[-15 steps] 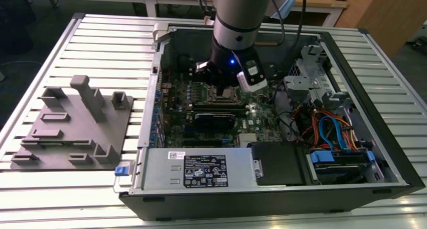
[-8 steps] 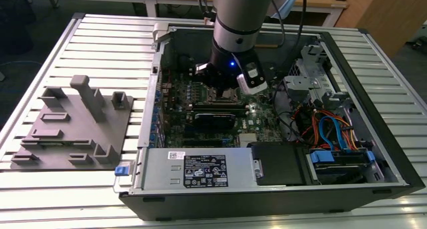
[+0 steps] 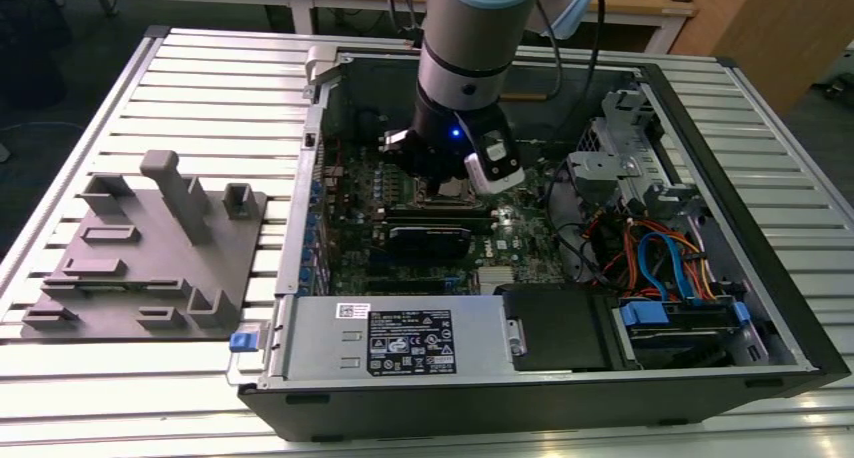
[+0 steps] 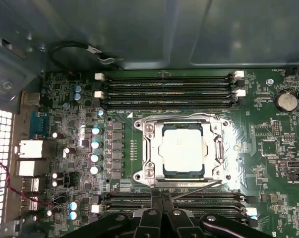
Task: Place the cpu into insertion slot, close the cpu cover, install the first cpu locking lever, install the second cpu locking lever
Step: 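Install the second cpu locking lever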
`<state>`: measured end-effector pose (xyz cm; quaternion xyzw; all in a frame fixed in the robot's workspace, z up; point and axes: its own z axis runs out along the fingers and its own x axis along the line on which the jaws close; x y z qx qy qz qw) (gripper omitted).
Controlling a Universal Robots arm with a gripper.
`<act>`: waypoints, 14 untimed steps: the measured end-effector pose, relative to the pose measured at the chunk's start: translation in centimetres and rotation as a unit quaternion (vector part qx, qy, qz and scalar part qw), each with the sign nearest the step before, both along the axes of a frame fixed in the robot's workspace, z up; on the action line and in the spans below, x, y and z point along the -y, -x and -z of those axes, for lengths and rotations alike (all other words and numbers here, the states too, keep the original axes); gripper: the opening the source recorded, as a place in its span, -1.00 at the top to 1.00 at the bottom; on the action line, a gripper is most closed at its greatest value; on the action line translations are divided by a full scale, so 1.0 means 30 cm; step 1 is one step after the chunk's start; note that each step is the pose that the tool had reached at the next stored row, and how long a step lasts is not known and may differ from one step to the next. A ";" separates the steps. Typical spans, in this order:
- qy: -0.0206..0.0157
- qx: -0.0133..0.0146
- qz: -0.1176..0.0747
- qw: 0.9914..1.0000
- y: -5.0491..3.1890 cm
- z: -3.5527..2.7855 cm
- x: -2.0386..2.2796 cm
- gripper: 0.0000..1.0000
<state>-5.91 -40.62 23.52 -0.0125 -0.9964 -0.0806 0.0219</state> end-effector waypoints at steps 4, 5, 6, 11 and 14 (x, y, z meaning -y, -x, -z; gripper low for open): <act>0.000 0.000 0.000 1.000 0.000 0.000 0.000 0.79; 0.000 0.000 0.000 1.000 0.000 0.000 0.000 0.79; 0.000 0.000 0.000 1.000 0.000 0.000 0.000 0.79; -0.006 0.000 0.000 1.000 0.001 0.003 0.005 0.79; -0.013 0.000 0.000 1.000 0.001 0.005 0.016 0.79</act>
